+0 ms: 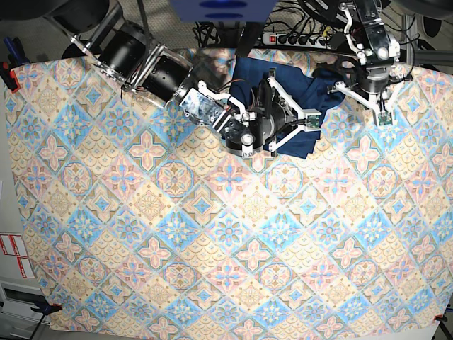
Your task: Fold the T-shirt properly
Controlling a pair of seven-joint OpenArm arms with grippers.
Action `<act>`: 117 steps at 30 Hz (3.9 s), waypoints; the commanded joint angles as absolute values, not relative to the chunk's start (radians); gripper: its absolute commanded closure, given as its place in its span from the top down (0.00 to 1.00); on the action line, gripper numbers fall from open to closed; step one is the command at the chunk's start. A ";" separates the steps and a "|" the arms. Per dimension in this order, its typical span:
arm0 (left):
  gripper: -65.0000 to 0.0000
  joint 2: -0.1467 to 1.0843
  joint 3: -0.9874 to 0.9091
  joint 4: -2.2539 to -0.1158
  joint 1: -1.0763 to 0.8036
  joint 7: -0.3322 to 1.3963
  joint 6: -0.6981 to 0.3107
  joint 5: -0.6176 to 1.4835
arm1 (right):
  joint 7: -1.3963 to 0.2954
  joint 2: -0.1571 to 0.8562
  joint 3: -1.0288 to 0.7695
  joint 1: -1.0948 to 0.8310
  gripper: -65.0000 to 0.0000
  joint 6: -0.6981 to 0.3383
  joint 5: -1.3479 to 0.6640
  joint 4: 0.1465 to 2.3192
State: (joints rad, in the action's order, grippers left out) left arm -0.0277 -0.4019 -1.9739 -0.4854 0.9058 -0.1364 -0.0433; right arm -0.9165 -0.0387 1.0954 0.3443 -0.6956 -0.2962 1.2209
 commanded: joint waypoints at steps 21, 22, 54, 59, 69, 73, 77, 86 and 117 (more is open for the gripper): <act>0.00 -0.045 -0.252 -1.998 -0.509 0.888 -0.134 -0.042 | -0.575 -0.114 0.693 0.395 0.06 -0.698 -0.312 1.173; 0.00 -0.044 -0.236 -2.002 -0.518 0.888 -0.134 -0.042 | -0.610 -0.107 0.693 0.395 0.06 -0.698 -0.314 1.211; 0.00 0.051 0.047 -1.781 -0.337 0.951 -0.131 -0.053 | -0.765 0.156 0.693 0.308 0.06 -0.698 -0.314 1.415; 0.00 0.084 -0.058 -1.790 -0.334 0.949 -0.131 -0.053 | -0.766 0.157 0.693 0.306 0.06 -0.698 -0.314 1.415; 0.00 0.142 -0.111 -1.867 -0.340 0.951 -0.131 -0.054 | -0.766 0.156 0.704 0.285 0.06 -0.698 -0.314 1.409; 0.00 0.143 -0.186 -1.867 -0.338 0.949 -0.131 -0.054 | -0.766 0.156 0.704 0.257 0.06 -0.698 -0.314 1.409; 0.00 0.148 -0.259 -1.867 -0.331 0.947 -0.131 -0.054 | -0.766 0.156 0.704 0.251 0.06 -0.698 -0.314 1.411; 0.00 0.163 -0.294 -1.896 -0.360 0.921 -0.131 -0.048 | -0.766 0.153 0.779 0.234 0.06 -0.698 -0.314 1.419; 0.00 0.099 -0.157 -2.058 -0.630 0.921 -0.136 -0.042 | -0.526 -0.091 0.946 0.406 0.06 -0.698 -0.065 0.906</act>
State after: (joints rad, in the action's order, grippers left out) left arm 0.0967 -0.1547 -2.0403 -0.6258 0.9325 -0.1387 -0.0380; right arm -0.5190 -0.0834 0.9470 0.3851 -0.7048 -0.0731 0.8982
